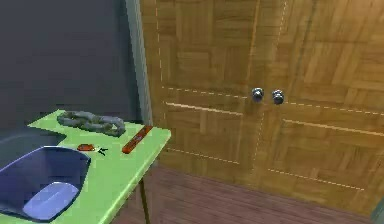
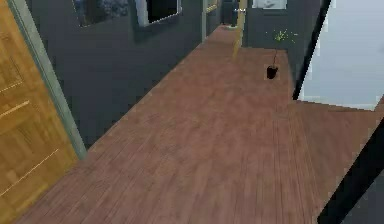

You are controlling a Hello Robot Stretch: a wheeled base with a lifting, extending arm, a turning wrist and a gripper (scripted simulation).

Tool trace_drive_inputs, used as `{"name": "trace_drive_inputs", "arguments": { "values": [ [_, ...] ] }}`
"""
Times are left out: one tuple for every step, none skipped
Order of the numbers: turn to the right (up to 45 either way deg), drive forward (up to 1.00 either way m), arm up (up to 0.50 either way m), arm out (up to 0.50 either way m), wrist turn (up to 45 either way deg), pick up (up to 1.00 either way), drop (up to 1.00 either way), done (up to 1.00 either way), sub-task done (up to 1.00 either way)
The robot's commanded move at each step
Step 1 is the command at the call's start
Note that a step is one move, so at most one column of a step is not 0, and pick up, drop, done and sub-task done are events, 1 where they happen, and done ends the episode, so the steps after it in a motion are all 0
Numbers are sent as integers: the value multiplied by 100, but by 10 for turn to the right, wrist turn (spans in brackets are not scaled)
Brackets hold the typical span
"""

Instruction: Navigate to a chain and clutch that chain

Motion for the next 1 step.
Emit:
{"name": "trace_drive_inputs", "arguments": {
  "values": [
    [450, 0, 0, 0, 0, 0, 0, 0, 0]
  ]
}}
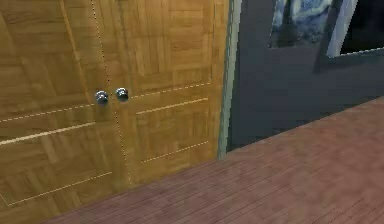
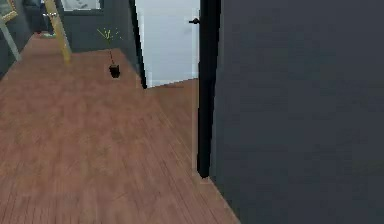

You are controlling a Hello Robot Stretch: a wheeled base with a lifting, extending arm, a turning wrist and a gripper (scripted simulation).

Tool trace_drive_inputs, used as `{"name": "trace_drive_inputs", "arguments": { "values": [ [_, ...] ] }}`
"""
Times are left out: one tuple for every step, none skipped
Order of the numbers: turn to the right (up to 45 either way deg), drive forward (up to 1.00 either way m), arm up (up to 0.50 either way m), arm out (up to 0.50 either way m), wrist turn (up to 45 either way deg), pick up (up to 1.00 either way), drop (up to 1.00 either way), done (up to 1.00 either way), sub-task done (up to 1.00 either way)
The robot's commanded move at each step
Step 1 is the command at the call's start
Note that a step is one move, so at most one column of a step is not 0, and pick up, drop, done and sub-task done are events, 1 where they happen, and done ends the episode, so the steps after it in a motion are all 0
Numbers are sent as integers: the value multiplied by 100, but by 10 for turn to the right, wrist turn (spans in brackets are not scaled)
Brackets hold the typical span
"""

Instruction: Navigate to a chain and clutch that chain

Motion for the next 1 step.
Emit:
{"name": "trace_drive_inputs", "arguments": {
  "values": [
    [450, 0, 0, 0, 0, 0, 0, 0, 0]
  ]
}}
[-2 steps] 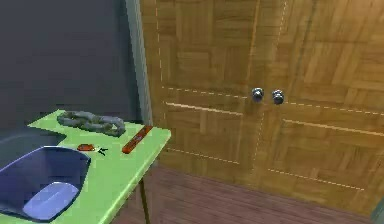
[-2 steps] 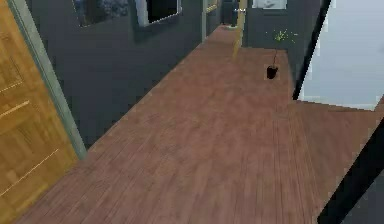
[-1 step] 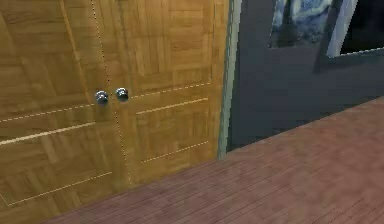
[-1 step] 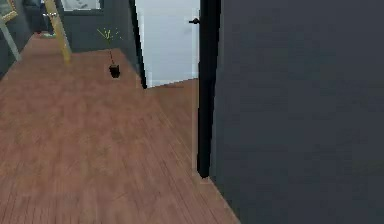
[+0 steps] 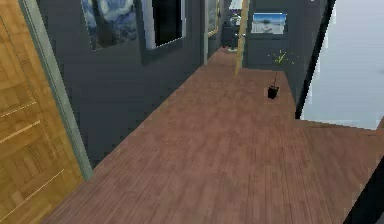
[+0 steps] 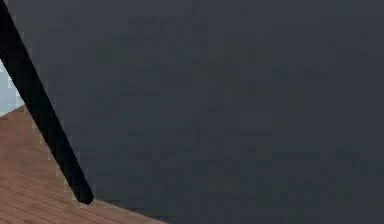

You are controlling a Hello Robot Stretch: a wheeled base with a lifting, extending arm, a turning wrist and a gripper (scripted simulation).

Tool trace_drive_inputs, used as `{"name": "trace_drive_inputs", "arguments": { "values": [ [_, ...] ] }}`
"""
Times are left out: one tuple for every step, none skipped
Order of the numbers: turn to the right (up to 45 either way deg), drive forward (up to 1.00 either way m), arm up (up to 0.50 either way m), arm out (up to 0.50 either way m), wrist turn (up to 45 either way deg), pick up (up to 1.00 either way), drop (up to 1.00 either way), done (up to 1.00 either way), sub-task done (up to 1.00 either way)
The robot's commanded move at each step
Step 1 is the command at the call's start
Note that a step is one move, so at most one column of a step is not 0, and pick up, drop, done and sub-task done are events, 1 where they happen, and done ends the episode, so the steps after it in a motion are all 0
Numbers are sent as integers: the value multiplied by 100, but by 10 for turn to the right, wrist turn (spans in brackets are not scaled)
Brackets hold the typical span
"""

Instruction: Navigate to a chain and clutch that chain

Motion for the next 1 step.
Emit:
{"name": "trace_drive_inputs", "arguments": {
  "values": [
    [150, 0, 0, 0, 0, 0, 0, 0, 0]
  ]
}}
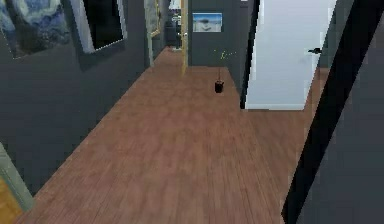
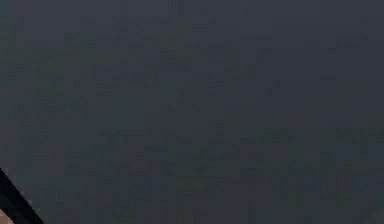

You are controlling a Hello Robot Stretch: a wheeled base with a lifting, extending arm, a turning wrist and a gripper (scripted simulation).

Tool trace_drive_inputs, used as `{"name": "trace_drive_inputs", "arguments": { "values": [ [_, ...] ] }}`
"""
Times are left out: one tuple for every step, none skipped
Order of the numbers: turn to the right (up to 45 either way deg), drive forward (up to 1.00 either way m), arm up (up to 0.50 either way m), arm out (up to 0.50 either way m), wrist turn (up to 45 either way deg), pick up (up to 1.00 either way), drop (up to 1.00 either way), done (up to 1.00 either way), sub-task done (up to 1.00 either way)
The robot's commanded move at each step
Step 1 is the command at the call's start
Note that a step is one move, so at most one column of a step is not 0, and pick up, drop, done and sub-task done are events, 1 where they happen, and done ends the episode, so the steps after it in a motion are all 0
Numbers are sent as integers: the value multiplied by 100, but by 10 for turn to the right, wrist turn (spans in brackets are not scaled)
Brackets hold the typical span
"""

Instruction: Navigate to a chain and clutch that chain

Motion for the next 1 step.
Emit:
{"name": "trace_drive_inputs", "arguments": {
  "values": [
    [0, 10, 0, 0, 0, 0, 0, 0, 0]
  ]
}}
